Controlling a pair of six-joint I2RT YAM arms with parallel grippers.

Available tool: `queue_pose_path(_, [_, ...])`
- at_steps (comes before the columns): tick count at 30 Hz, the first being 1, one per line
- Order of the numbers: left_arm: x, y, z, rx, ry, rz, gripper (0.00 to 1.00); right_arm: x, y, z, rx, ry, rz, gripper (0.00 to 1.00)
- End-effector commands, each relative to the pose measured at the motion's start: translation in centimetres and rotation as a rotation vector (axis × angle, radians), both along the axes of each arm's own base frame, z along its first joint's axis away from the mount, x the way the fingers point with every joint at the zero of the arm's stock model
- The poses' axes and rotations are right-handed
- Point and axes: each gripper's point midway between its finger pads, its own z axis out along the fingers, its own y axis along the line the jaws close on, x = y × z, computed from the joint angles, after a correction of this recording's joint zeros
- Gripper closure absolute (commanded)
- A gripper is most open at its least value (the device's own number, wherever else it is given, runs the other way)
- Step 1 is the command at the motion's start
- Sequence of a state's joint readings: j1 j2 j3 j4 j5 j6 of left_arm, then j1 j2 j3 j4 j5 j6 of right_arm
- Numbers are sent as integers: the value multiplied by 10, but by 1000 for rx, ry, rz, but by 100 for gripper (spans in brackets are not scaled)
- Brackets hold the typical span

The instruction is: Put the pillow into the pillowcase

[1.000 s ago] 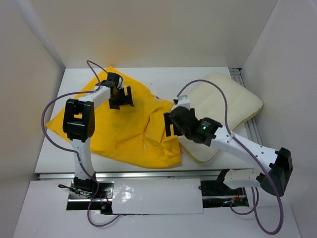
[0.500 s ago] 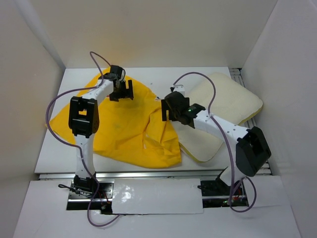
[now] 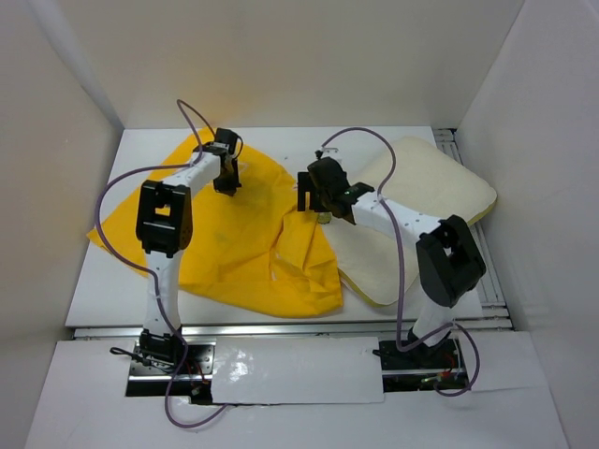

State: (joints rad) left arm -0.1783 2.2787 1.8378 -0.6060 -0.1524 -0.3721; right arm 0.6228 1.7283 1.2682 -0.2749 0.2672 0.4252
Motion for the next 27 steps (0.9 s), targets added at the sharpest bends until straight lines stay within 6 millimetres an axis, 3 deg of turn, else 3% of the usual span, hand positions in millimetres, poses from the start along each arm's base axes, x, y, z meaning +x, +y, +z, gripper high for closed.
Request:
queue_pose_path(1, [-50,8,-62,64,225,27,100,17,20,15,67,-37,45,15])
queue_pose_path(4, [-50,27,-60,74,207,91,100,18,29,4,77,-5,75,24])
queue_pose_path(5, [-54,27,-55,67,198,104,100,18,35,4,93,4,96,32])
queue_pose_path(6, [-53,39,-51,89,185,130,100,20,36,9,99,-6,97,44])
queue_pose_path(7, [-52,47,-47,95,171,146,100,22,38,5,99,-5,97,73])
queue_pose_path(10, [-58,85,-33,101,154,251,100,35,49,27,86,-92,121,100])
queue_pose_path(11, [-61,110,-32,112,157,307,100,40,48,30,70,-109,111,100])
queue_pose_path(13, [-67,138,-30,135,152,379,100,54,46,46,42,-165,92,100])
queue_pose_path(17, [-92,206,-33,138,191,563,100,80,40,53,25,-223,39,100])
queue_pose_path(20, [-98,222,-34,101,194,614,100,108,30,64,43,-263,7,100])
queue_pose_path(21, [-94,226,-30,91,181,612,100,117,30,48,34,-240,6,100])
queue_pose_path(23, [-78,227,-19,79,136,583,100,141,26,55,52,-266,10,100])
queue_pose_path(24, [-70,229,-18,79,114,584,100,150,26,51,58,-265,11,100])
queue_pose_path(25, [-56,230,-7,62,70,579,100,160,30,28,58,-239,23,100])
queue_pose_path(26, [-53,229,-14,55,80,560,100,173,32,36,66,-270,28,100])
queue_pose_path(27, [-47,229,-14,44,71,555,100,184,26,30,55,-272,19,100])
